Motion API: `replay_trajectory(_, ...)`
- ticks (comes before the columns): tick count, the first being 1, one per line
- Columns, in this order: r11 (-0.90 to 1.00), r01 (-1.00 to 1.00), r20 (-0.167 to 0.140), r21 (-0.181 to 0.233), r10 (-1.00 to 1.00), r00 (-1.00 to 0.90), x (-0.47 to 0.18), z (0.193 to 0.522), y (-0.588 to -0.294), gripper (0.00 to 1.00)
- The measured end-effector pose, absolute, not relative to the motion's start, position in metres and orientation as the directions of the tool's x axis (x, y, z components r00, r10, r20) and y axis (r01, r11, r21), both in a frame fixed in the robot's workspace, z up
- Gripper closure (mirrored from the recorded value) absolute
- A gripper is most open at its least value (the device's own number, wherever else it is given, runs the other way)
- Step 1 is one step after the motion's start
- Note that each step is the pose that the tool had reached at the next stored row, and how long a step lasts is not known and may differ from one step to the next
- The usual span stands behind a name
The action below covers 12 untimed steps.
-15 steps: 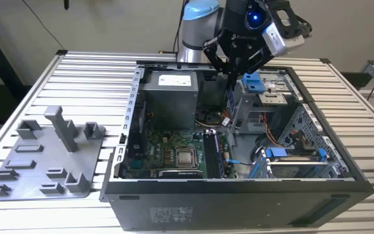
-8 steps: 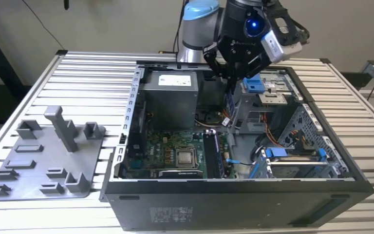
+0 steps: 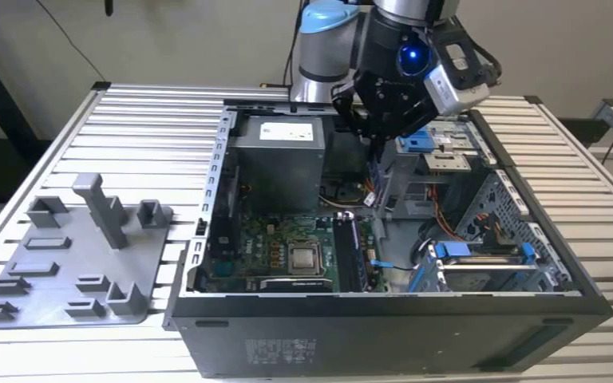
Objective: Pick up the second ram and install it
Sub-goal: 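Insert the second ram into the second slot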
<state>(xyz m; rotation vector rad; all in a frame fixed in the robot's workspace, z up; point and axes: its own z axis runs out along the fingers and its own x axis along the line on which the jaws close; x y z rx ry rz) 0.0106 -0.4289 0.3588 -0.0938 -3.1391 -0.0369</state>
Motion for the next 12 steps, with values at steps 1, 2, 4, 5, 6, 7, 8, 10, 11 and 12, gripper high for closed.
replay_trajectory(1, 0.998, 0.06, 0.003, 0.023, 0.06, -0.998, 0.011, 0.358, -0.429, 0.86)
replay_trajectory(2, 0.998, 0.06, 0.005, 0.023, 0.06, -0.998, 0.011, 0.356, -0.43, 0.86)
replay_trajectory(4, 0.998, 0.06, 0.005, 0.023, 0.06, -0.998, 0.011, 0.353, -0.43, 0.86)
replay_trajectory(5, 0.998, 0.06, 0.005, 0.024, 0.06, -0.998, 0.011, 0.351, -0.43, 0.86)
replay_trajectory(6, 0.998, 0.06, 0.005, 0.024, 0.06, -0.998, 0.011, 0.35, -0.431, 0.86)
replay_trajectory(7, 0.998, 0.06, 0.005, 0.025, 0.06, -0.998, 0.011, 0.348, -0.431, 0.86)
replay_trajectory(8, 0.998, 0.06, 0.005, 0.025, 0.06, -0.998, 0.011, 0.346, -0.431, 0.86)
replay_trajectory(10, 0.998, 0.06, 0.005, 0.025, 0.06, -0.998, 0.011, 0.343, -0.432, 0.86)
replay_trajectory(11, 0.998, 0.06, 0.005, 0.026, 0.06, -0.998, 0.011, 0.341, -0.432, 0.86)
replay_trajectory(12, 0.998, 0.06, 0.003, 0.026, 0.06, -0.998, 0.011, 0.339, -0.433, 0.86)
